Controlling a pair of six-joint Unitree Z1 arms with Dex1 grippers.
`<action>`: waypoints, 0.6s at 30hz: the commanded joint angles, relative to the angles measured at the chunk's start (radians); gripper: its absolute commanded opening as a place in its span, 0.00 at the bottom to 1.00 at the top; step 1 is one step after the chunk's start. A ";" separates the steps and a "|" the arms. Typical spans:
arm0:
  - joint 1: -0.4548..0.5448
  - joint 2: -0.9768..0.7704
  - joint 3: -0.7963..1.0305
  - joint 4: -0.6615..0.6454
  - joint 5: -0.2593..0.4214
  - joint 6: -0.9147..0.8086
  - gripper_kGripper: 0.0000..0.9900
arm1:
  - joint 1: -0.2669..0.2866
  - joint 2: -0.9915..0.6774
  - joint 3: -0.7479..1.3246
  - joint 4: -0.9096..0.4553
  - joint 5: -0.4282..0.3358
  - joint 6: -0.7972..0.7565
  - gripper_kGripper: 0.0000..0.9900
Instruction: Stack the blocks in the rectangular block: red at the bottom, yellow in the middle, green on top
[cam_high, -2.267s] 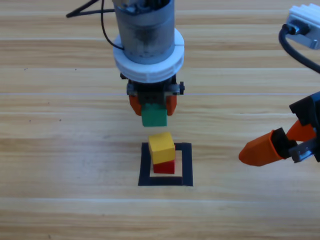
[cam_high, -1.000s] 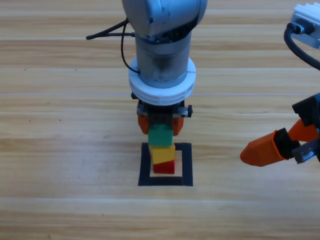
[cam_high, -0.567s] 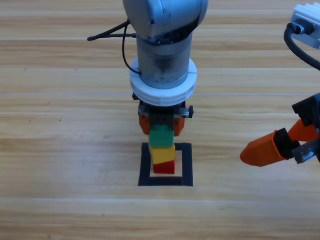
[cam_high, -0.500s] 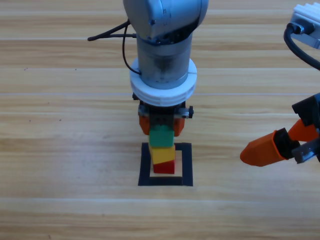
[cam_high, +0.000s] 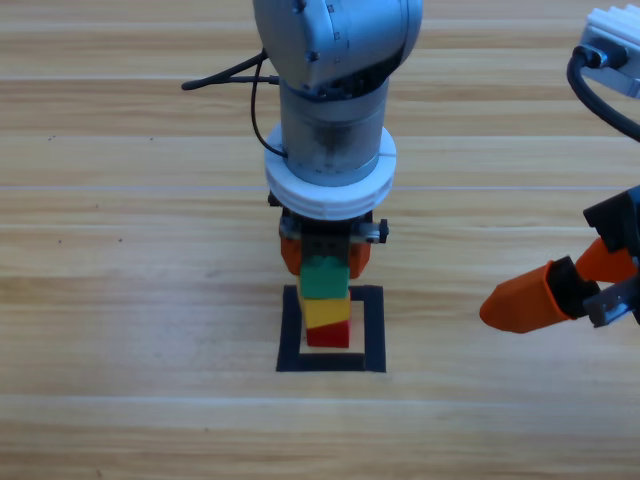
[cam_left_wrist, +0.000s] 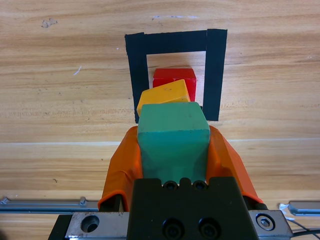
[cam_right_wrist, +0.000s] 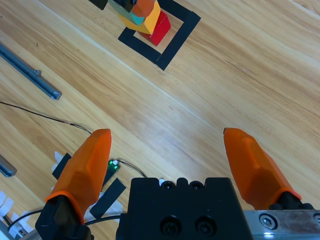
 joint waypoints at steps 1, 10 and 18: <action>-0.018 0.045 0.000 -0.010 -0.001 -0.005 0.04 | -0.022 0.007 0.034 -0.040 0.008 -0.006 1.00; -0.017 0.044 -0.003 -0.012 0.002 -0.005 0.20 | -0.022 0.010 0.038 -0.046 0.008 -0.006 1.00; -0.018 0.039 0.000 -0.012 0.003 -0.016 0.59 | -0.022 0.013 0.038 -0.047 0.006 -0.008 1.00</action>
